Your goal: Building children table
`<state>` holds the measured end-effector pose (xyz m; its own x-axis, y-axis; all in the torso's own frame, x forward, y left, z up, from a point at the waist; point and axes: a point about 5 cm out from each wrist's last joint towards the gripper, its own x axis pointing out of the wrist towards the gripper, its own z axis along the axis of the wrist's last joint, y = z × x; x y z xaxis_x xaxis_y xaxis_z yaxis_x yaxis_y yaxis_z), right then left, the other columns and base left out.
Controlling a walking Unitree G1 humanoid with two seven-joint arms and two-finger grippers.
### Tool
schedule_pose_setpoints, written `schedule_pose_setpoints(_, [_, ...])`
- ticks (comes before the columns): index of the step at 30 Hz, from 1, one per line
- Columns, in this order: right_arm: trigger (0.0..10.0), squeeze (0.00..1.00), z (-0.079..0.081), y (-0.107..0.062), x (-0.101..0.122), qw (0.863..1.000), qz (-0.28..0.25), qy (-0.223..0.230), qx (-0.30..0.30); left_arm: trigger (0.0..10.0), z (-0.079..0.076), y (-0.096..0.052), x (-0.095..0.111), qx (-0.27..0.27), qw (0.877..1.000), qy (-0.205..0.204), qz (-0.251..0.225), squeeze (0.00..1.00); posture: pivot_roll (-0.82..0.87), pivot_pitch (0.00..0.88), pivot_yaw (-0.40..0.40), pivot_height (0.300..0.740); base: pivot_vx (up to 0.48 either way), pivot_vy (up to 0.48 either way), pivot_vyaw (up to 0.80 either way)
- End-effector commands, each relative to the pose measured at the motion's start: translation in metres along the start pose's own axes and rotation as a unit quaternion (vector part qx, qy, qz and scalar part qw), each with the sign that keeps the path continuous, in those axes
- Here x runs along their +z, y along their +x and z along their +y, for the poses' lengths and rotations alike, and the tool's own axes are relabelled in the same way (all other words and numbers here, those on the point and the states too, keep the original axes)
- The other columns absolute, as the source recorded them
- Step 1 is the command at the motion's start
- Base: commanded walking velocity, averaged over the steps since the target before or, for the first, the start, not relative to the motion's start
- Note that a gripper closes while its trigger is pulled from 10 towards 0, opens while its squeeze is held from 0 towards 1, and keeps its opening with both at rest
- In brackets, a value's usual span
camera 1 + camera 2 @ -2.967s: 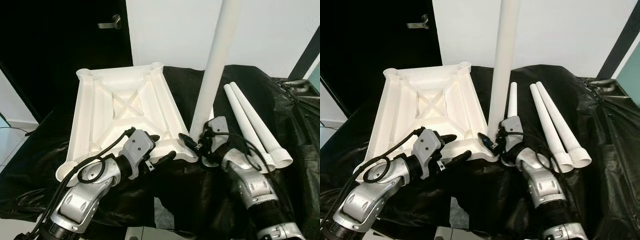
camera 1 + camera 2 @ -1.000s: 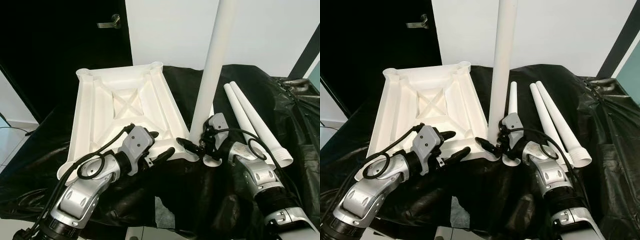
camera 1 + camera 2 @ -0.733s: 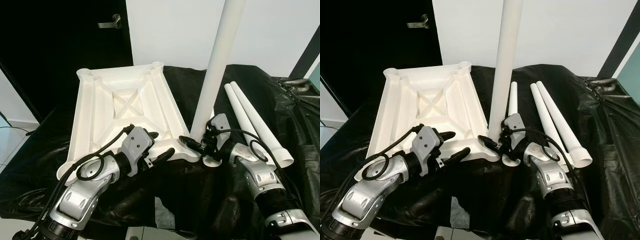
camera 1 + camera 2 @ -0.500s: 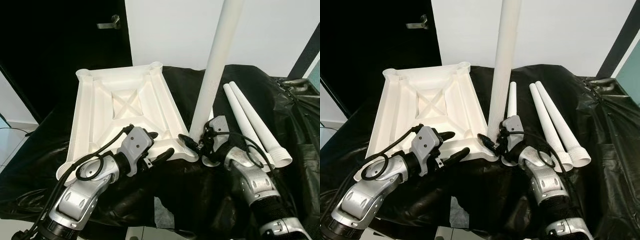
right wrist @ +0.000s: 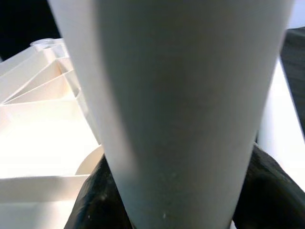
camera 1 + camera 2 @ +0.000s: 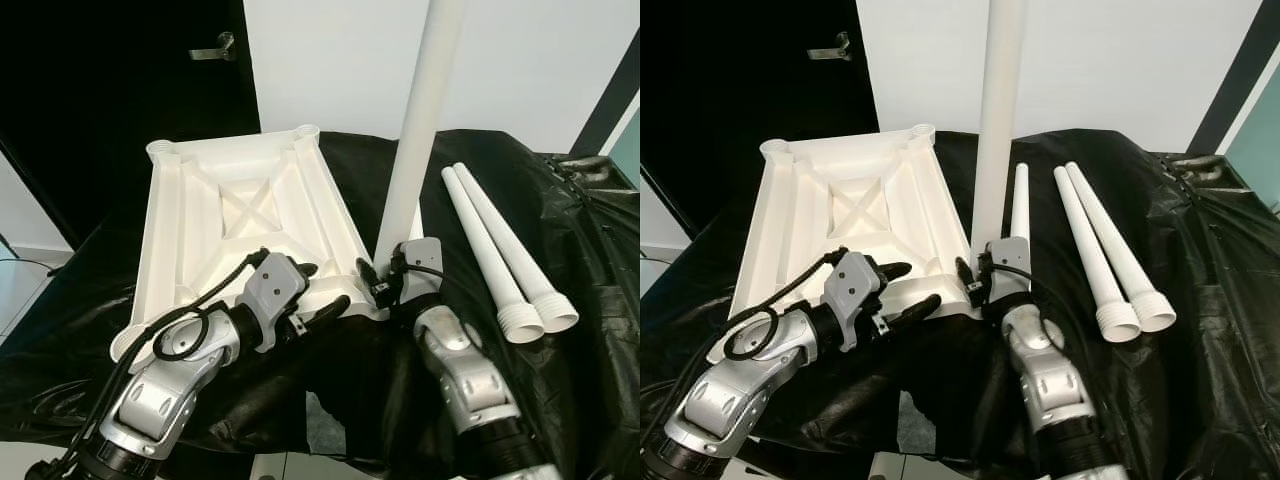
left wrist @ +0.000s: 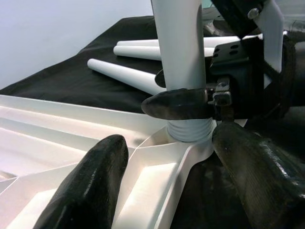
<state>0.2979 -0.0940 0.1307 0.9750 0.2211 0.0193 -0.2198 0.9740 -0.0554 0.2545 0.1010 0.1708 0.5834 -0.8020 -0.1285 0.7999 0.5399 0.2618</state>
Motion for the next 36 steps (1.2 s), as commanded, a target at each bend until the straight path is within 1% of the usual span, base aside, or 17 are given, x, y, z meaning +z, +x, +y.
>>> schedule_pose_setpoints(1, [10.0,0.0,0.005,-0.003,-0.003,1.0,0.008,-0.001,-0.004,10.0,-0.003,0.0,-0.002,-0.027,1.0,0.001,0.007,0.0,0.1,0.0,-0.01,0.74,0.0,0.0,0.0])
schedule_pose_setpoints(7, [10.0,0.0,0.004,-0.005,0.002,1.0,-0.004,-0.001,-0.005,10.0,-0.003,0.0,-0.003,-0.029,1.0,0.003,0.009,0.0,0.1,0.0,-0.009,0.74,0.0,0.0,0.0])
schedule_pose_setpoints(8, [10.0,1.0,0.003,-0.006,0.003,1.0,-0.009,0.002,-0.001,10.0,-0.001,0.0,-0.003,-0.027,1.0,0.005,0.008,0.0,0.1,0.0,-0.009,0.74,0.0,0.0,0.0])
schedule_pose_setpoints(15, [10.0,1.0,0.002,-0.011,0.005,0.999,-0.022,0.016,0.021,10.0,0.012,-0.004,-0.005,0.002,1.0,0.002,0.016,0.0,0.09,0.0,-0.01,0.74,0.0,0.0,0.0])
schedule_pose_setpoints(17, [10.0,1.0,0.001,-0.014,0.004,0.999,-0.022,0.014,0.03,10.0,0.025,-0.009,-0.012,0.028,0.999,0.002,0.04,0.0,0.1,0.0,-0.015,0.74,0.0,0.0,0.0])
schedule_pose_setpoints(18, [10.0,1.0,0.001,-0.014,0.004,0.999,-0.022,0.014,0.03,10.0,0.025,-0.009,-0.012,0.028,0.999,0.002,0.04,0.0,0.1,0.0,-0.015,0.74,0.0,0.0,0.0])
schedule_pose_setpoints(19, [10.0,1.0,0.0,-0.016,0.003,0.999,-0.021,0.009,0.03,10.0,0.033,-0.011,-0.016,0.044,0.998,0.001,0.054,0.0,0.1,0.0,-0.015,0.74,0.0,0.0,0.0])
schedule_pose_setpoints(20, [10.0,0.0,-0.001,-0.017,0.002,0.999,-0.019,0.007,0.03,10.0,0.042,-0.013,-0.022,0.066,0.995,0.005,0.079,0.0,0.1,0.0,-0.017,0.74,0.0,0.0,0.0])
schedule_pose_setpoints(21, [10.0,0.0,-0.002,-0.018,0.001,0.999,-0.017,0.001,0.03,10.0,0.049,-0.015,-0.029,0.085,0.991,0.004,0.102,0.0,0.1,0.0,-0.017,0.74,0.0,0.0,0.0])
schedule_pose_setpoints(22, [10.0,0.0,-0.002,-0.018,0.001,0.999,-0.017,0.001,0.03,10.0,0.049,-0.015,-0.029,0.085,0.991,0.004,0.102,0.0,0.1,0.0,-0.017,0.74,0.0,0.0,0.0])
schedule_pose_setpoints(24, [10.0,0.0,-0.004,-0.019,0.0,0.999,-0.019,-0.003,0.033,10.0,0.059,-0.02,-0.043,0.112,0.982,0.003,0.152,0.0,0.1,0.0,-0.015,0.74,0.0,0.0,0.0])
schedule_pose_setpoints(25, [10.0,0.0,-0.004,-0.019,0.0,0.999,-0.019,-0.003,0.033,10.0,0.059,-0.02,-0.043,0.112,0.982,0.003,0.152,0.0,0.1,0.0,-0.015,0.74,0.0,0.0,0.0])
schedule_pose_setpoints(26, [10.0,0.0,-0.004,-0.019,0.001,0.999,-0.021,-0.002,0.035,10.0,0.063,-0.023,-0.053,0.124,0.974,0.006,0.189,0.0,0.09,0.0,-0.014,0.74,0.0,0.0,0.0])
schedule_pose_setpoints(29, [10.0,0.0,-0.005,-0.02,0.001,0.999,-0.021,0.0,0.036,10.0,0.064,-0.024,-0.057,0.128,0.971,0.008,0.202,0.0,0.09,0.0,-0.014,0.74,0.0,0.0,0.0])
schedule_pose_setpoints(32, [10.0,0.0,-0.005,-0.02,0.0,0.999,-0.019,-0.008,0.035,10.0,0.07,-0.024,-0.066,0.154,0.96,0.003,0.235,0.0,0.09,0.0,-0.006,0.74,0.0,0.0,0.0])
schedule_pose_setpoints(33, [10.0,0.0,-0.005,-0.02,0.0,0.999,-0.019,-0.008,0.035,10.0,0.07,-0.024,-0.066,0.154,0.96,0.003,0.235,0.0,0.09,0.0,-0.006,0.74,0.0,0.0,0.0])
schedule_pose_setpoints(36, [10.0,0.0,-0.003,-0.021,0.001,0.999,-0.022,-0.01,0.036,10.0,0.072,-0.018,-0.07,0.165,0.953,-0.004,0.253,0.0,0.08,0.0,-0.001,0.74,0.0,0.0,0.0])
